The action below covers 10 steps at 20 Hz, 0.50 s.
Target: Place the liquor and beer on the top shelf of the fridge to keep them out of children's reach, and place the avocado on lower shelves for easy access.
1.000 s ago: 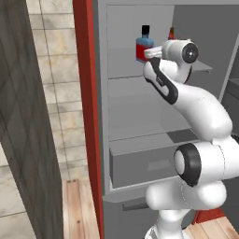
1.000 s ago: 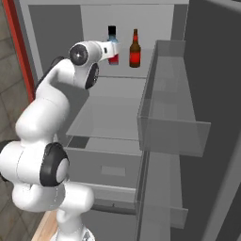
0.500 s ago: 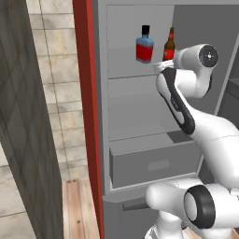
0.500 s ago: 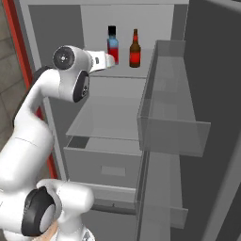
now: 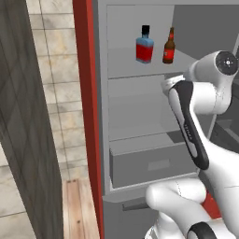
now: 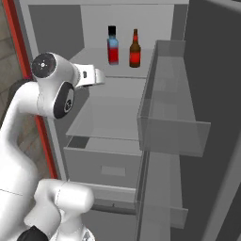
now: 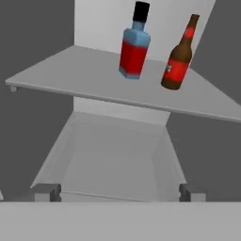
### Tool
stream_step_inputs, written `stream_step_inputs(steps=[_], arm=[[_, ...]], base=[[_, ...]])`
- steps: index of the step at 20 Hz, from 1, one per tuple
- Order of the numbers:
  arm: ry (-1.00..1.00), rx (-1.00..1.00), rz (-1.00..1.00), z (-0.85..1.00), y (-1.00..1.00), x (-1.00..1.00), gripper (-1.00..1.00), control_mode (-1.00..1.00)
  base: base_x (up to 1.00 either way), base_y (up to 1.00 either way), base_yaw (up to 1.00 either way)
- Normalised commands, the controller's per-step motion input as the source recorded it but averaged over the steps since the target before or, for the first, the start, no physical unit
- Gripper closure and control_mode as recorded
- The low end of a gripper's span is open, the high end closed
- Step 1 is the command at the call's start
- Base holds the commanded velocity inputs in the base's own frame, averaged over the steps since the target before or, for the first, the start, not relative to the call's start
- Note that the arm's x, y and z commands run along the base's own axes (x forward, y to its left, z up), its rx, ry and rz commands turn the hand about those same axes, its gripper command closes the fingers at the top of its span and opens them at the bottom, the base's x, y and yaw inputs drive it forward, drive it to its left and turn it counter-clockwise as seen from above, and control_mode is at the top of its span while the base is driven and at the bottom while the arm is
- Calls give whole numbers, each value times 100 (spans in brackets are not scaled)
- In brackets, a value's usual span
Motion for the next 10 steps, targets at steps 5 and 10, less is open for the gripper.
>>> stream_step_inputs(steps=[5,10], arm=[[19,0,0,-14,0,-71,-100,-100],[18,0,0,-2,3,-56,-100,-100]], base=[[0,0,0],[0,0,0]])
